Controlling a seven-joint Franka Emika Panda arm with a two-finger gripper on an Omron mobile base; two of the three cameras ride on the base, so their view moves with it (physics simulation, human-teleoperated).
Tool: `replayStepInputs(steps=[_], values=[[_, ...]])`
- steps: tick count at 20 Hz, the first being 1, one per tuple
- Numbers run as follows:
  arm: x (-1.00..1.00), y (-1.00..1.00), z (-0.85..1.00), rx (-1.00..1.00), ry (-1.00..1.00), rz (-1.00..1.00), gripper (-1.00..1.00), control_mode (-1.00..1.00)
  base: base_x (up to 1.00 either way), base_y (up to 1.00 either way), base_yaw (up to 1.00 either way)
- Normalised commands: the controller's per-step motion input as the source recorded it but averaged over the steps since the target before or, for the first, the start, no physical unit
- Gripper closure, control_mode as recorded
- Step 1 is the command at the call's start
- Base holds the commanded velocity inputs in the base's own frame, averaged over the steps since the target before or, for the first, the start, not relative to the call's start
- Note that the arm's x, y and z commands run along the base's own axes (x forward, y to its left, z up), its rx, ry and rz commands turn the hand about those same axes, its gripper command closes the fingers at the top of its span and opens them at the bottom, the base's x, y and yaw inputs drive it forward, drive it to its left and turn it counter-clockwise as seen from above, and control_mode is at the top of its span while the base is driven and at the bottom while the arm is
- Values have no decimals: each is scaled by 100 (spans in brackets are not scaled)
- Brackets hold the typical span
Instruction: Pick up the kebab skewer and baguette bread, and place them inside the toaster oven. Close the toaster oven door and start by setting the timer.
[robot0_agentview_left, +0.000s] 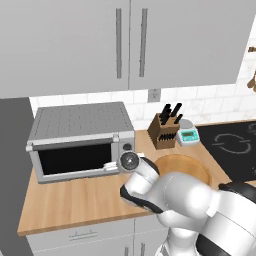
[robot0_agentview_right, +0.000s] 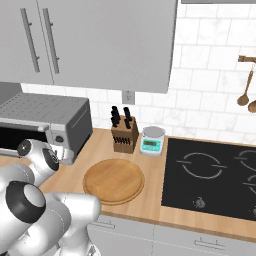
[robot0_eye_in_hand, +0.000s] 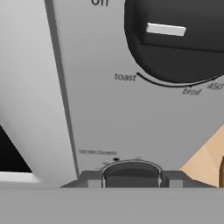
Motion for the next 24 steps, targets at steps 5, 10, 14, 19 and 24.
replayStepInputs(steps=[5, 10, 14, 19, 24], values=[[0, 0, 0, 0, 0, 0, 100, -100, 0, 0, 0], [0, -3, 0, 3, 0, 0, 100, -100, 0, 0, 0], [0, -4, 0, 11, 0, 0, 100, -100, 0, 0, 0], [-2, -12, 0, 13, 0, 0, 100, -100, 0, 0, 0], [-14, -19, -1, 13, -6, 1, 100, -100, 0, 0, 0]])
